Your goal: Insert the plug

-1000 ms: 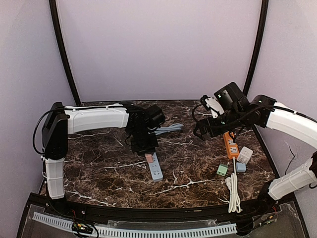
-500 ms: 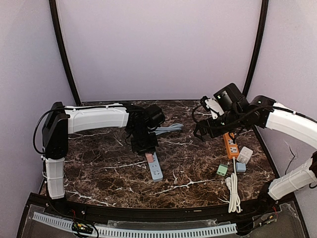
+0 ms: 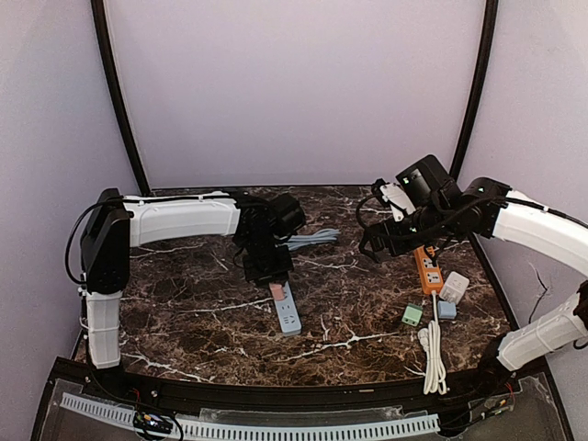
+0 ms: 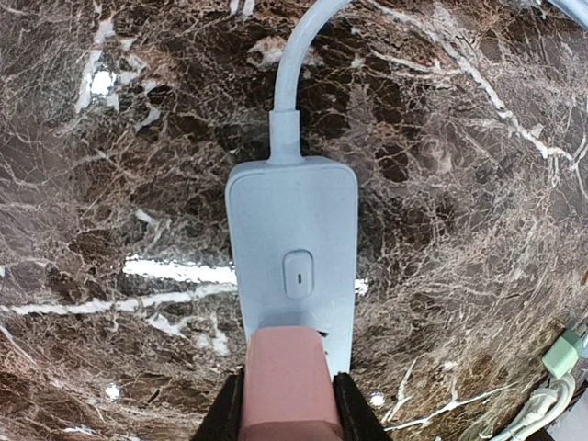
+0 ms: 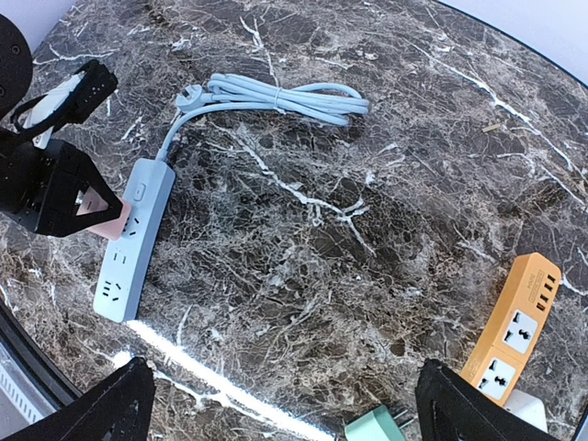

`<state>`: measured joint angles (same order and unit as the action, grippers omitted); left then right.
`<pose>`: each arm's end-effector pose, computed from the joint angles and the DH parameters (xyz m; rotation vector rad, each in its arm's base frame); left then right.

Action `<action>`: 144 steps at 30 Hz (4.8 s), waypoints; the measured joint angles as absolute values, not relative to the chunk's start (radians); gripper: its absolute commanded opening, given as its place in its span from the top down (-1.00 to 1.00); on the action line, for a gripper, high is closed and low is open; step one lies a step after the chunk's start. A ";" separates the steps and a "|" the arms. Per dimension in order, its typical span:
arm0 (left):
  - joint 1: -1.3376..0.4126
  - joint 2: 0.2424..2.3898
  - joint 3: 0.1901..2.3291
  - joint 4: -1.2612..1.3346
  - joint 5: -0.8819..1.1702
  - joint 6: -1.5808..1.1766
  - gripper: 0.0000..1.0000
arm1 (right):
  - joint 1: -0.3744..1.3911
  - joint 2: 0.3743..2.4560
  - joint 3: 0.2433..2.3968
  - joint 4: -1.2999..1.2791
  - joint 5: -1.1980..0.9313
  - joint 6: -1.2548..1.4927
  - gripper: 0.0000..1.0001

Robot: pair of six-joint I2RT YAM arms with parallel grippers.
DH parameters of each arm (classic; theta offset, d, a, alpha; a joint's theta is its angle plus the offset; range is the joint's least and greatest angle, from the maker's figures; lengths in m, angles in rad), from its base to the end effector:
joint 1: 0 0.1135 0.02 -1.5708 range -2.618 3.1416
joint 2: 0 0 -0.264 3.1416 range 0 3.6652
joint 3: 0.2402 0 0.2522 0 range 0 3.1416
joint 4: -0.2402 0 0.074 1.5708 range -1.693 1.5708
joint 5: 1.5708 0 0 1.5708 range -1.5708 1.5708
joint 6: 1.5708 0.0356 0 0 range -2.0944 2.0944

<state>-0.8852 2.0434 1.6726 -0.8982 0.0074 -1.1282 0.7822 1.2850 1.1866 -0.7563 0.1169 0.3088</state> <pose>0.2675 -0.3274 0.2111 -0.3573 2.9401 -0.3865 0.1923 0.1853 0.3199 -0.5220 2.3928 0.3529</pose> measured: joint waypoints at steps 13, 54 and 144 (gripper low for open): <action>-0.885 2.050 1.684 -0.908 0.007 -1.126 0.99 | 0.782 1.285 1.176 -0.756 0.117 0.309 -0.97; -0.860 2.055 1.667 -0.975 -0.030 -0.950 0.98 | 0.782 1.302 1.163 -0.759 0.125 0.314 -0.97; -0.900 2.112 1.639 -0.965 -0.048 -0.944 -0.97 | 0.782 1.280 1.155 -0.824 0.255 0.327 -0.97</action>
<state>-0.9005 2.1124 1.6390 -0.9649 -0.0483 -0.9443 0.7822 1.2804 1.1545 -0.8242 0.2550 0.3275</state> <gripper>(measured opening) 0.961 0.986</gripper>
